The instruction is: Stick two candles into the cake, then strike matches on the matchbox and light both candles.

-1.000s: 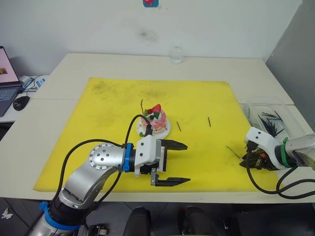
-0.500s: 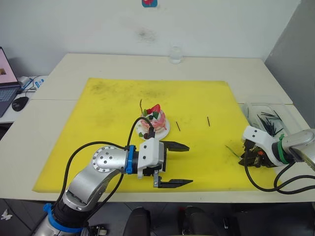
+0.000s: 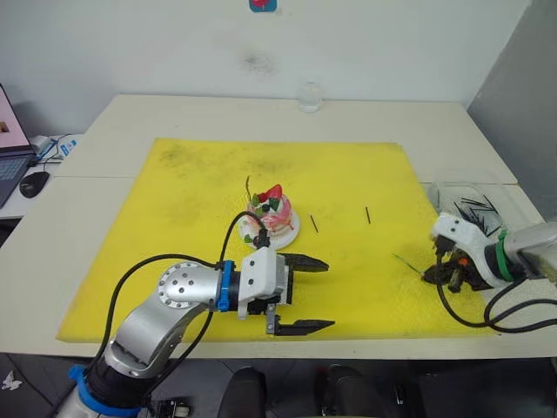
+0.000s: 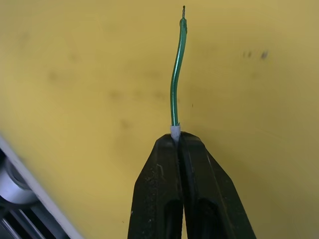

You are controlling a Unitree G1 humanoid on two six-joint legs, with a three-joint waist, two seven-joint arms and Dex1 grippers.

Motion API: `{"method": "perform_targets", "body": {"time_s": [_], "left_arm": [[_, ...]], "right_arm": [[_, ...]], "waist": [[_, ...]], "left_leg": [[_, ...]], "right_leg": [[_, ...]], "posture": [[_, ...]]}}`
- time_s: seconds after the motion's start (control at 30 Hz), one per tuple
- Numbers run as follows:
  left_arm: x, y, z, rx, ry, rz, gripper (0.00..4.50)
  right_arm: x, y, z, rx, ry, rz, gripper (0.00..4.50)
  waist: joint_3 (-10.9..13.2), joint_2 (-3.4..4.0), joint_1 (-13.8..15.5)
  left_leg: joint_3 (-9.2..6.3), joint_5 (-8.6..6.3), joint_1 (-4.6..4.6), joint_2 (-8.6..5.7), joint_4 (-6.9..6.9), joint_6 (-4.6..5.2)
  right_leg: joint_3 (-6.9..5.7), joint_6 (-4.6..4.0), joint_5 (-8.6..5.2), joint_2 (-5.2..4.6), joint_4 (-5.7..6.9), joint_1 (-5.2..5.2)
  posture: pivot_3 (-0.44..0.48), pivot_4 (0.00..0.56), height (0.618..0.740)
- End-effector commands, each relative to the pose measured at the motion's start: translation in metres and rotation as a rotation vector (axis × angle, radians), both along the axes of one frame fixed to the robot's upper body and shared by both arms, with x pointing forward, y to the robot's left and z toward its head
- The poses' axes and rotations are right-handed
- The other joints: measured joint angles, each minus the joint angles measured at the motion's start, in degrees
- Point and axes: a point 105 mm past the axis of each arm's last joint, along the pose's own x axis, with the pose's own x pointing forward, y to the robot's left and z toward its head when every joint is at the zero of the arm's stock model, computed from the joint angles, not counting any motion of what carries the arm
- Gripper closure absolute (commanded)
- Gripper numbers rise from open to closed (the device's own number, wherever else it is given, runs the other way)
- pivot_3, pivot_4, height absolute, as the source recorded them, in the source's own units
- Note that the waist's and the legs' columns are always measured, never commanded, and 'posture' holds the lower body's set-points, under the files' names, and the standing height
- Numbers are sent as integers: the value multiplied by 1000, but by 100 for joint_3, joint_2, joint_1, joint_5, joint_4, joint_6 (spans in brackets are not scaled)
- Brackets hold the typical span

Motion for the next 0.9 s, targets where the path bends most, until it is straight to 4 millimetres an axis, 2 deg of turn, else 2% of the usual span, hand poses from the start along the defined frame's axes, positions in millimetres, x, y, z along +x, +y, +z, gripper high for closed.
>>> {"method": "perform_targets", "body": {"time_s": [0.03, 0.13, 0.27, 0.57, 0.73, 0.9], "left_arm": [[1, 12, 15, -30, -31, 52, 0], [3, 22, 19, -41, -17, 106, 0], [3, 27, 24, -55, -5, 139, 0], [-17, 16, 22, -41, 48, -5, 0], [-28, 10, 20, -12, 48, -95, 0], [-28, 7, 22, -13, 36, -109, 0]], "right_arm": [[7, 19, 40, 193, -72, -17, 4484], [11, 36, 55, 344, -105, -39, 4484], [5, 37, 52, 381, -98, -79, 4484], [-21, -26, 21, -2, -111, -167, 4484], [-26, -41, 5, -103, -109, -146, 4484], [-27, -49, -10, -151, -95, -130, 4484]], "waist": [[1, 0, -7], [2, -4, 2], [3, -3, 59], [2, -3, 59], [1, -2, 15], [0, 2, 18]], "left_leg": [[0, 0, 0, 1, -5, 0], [0, 0, -1, 2, -15, 0], [2, 0, -16, -1, -19, 0], [9, 1, -78, -13, -4, 0], [10, 1, -71, -13, -1, 0], [-2, 1, -68, -1, -1, 0]], "right_leg": [[0, 0, 0, 1, 1, -4], [-3, -5, -3, 4, -1, -4], [-6, -6, -6, 4, -4, -14], [6, 20, -7, -24, -3, -70], [2, 17, -5, -14, 5, -70], [-8, 12, -5, 12, 10, -70]], "posture": [[0, 150, 740], [0, 150, 740], [0, 150, 740], [0, 150, 740], [0, 150, 740], [0, 150, 740]]}}
